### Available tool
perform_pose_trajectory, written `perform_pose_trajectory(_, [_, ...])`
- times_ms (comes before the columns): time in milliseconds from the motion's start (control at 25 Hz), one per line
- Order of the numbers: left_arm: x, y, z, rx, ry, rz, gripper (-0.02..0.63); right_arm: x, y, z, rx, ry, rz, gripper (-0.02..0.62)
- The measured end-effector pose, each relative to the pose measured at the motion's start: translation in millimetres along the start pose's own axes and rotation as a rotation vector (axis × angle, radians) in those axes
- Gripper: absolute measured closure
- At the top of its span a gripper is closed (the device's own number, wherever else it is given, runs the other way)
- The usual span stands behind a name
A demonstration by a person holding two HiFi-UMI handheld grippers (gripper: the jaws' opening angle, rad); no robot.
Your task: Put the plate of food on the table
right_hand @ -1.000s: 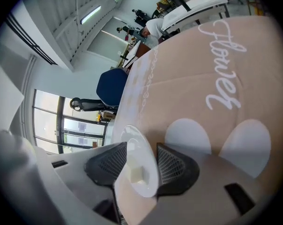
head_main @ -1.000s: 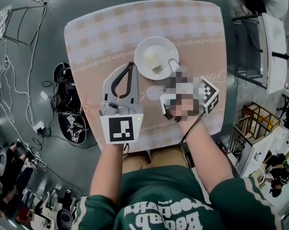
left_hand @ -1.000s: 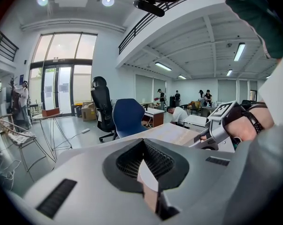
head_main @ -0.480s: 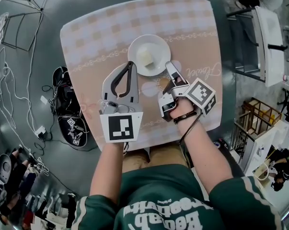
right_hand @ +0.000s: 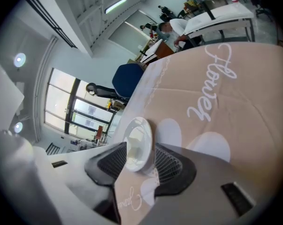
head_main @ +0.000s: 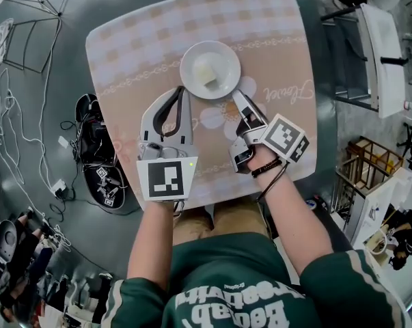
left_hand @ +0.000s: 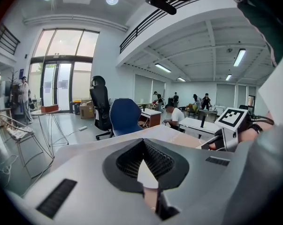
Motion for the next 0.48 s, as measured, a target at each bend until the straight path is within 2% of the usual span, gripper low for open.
perform_pose_trajectory(240, [-12.2,8.9,4.7,0.019,-0.082,-0.016,0.597,11.9,11.3,1.7,0.038,0.195,0.073,0.427])
perform_pose_trajectory(320, [-16.1,13.8,9.7,0.017,-0.08,-0.018,0.597,18.3,17.6,4.2,0.038,0.278,0.078,0.456])
perform_pose_trajectory(480, [-21.9,25.2,19.4,0.008,-0.052,-0.035,0.597,36.3,31.4,7.4,0.034,0.427,0.097,0.456])
Point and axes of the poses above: the fingertips, and each gripper's own axes: y backward along the fingers, x to its left, z out of its top, the point moved 8 cm from there along y, backward along the fingers, and after that the axes turned 4 degrees about -z, right-handed, at the moved point
